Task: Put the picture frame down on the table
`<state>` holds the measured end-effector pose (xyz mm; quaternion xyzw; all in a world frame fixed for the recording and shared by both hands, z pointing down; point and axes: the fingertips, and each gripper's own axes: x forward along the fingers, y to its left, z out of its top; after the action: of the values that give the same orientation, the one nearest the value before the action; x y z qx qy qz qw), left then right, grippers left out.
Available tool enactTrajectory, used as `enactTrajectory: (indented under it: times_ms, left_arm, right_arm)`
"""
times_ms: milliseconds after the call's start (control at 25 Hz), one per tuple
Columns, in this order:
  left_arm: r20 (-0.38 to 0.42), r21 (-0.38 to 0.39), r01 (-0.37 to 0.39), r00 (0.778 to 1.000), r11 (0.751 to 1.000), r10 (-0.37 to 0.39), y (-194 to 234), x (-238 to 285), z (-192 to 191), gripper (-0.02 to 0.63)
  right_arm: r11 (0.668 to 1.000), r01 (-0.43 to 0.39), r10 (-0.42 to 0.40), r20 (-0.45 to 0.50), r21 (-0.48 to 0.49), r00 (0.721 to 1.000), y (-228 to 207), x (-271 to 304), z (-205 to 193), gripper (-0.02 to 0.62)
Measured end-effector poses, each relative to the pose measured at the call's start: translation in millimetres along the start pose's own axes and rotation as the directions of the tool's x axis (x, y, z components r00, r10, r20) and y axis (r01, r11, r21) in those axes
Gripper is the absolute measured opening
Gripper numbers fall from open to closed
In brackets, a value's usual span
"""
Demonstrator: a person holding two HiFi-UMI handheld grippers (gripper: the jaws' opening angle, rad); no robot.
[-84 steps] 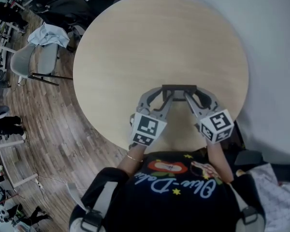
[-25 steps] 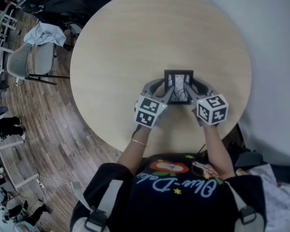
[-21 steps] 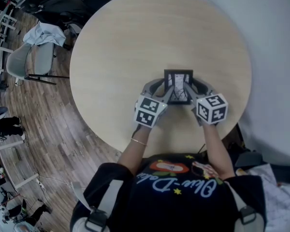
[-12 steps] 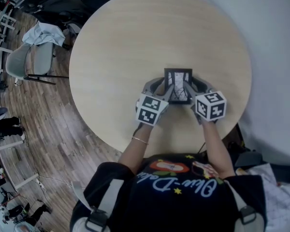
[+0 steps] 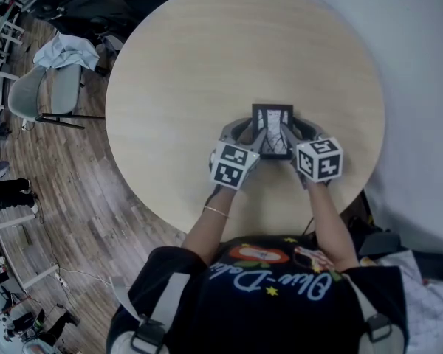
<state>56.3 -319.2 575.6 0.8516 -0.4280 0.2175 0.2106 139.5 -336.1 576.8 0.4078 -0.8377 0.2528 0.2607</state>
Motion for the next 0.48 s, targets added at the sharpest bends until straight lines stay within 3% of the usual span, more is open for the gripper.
enactTrajectory:
  times_ms: [480]
  left_arm:
    - [-0.051,0.018,-0.040,0.998,0.999,0.041,2.2,6.2,-4.7,0.140]
  right_arm:
    - [1.000,0.025,-0.025,-0.028,0.010,0.999,-3.8,7.3,-6.3,0.115]
